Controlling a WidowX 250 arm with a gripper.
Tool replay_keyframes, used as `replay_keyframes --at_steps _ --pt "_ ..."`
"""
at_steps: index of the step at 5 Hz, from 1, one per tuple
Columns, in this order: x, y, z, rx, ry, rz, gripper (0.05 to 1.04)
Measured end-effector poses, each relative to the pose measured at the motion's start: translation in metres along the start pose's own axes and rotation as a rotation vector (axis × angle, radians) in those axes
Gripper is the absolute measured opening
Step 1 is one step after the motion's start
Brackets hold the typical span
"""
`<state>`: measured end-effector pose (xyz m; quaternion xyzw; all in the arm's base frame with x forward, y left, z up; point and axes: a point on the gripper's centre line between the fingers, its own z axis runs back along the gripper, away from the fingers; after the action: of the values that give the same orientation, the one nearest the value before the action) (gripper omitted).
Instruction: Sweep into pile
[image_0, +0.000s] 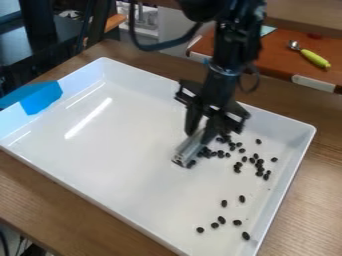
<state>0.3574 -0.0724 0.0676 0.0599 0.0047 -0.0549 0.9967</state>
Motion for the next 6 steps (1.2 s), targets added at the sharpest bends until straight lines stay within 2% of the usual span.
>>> replay_keyframes --at_steps 1,3,4,6 --pt "-0.002 -0.024 0.003 -0.030 -0.006 -0.038 0.320" --pt "-0.004 -0.036 0.005 -0.047 -0.008 -0.056 0.320" --pt "-0.009 -0.064 0.009 -0.076 -0.011 -0.108 0.320" --pt "-0.010 -0.066 0.012 -0.082 -0.019 -0.124 0.320"
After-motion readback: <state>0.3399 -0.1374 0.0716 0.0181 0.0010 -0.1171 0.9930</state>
